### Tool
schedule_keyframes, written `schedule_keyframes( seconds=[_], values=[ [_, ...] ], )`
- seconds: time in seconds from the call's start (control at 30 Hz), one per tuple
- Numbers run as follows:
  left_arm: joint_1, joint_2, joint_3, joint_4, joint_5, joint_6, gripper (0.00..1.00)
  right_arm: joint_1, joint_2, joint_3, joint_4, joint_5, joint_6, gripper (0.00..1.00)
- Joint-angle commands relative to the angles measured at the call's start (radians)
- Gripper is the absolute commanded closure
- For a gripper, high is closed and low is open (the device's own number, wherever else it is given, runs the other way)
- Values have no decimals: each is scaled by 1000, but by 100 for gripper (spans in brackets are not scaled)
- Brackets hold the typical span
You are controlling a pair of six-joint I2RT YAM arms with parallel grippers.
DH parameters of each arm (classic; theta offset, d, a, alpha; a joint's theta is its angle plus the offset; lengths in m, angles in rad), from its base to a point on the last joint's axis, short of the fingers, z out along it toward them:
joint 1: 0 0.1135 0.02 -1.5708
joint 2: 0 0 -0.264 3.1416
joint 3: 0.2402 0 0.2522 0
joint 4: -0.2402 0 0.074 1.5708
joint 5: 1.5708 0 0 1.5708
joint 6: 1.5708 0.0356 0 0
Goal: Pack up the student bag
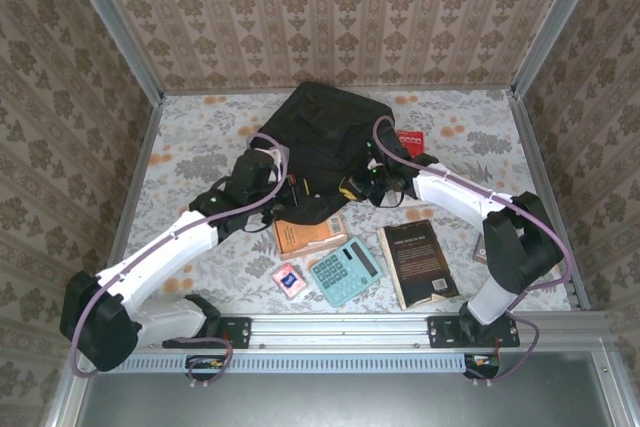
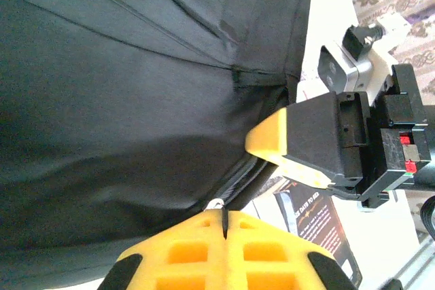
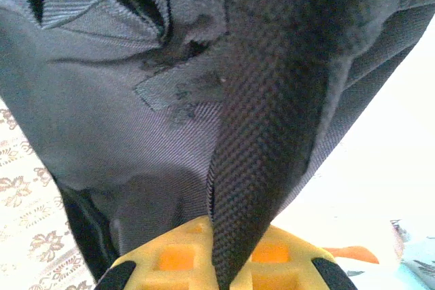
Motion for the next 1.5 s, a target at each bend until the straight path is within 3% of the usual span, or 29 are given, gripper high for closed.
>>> schedule_keyframes(
  seconds=[0.0,0.7,0.87,1.1,1.47],
  values=[
    [42,-58,-10,2,-30,17,100,-20,0,3,-108,87,-52,98],
    [295,18,-6,9,21,16,100,-34,9,71,-256,144,-300,97],
    [355,52,12,-10,21,26,100,-66,7,81,-284,153,-358,93],
    [369,24,-7,-31,48,31,100,-108,47,141,-295,127,-428,90],
    [357,-160,-29,-125,61,14,100,-101,112,336,-276,5,-624,90]
  ],
)
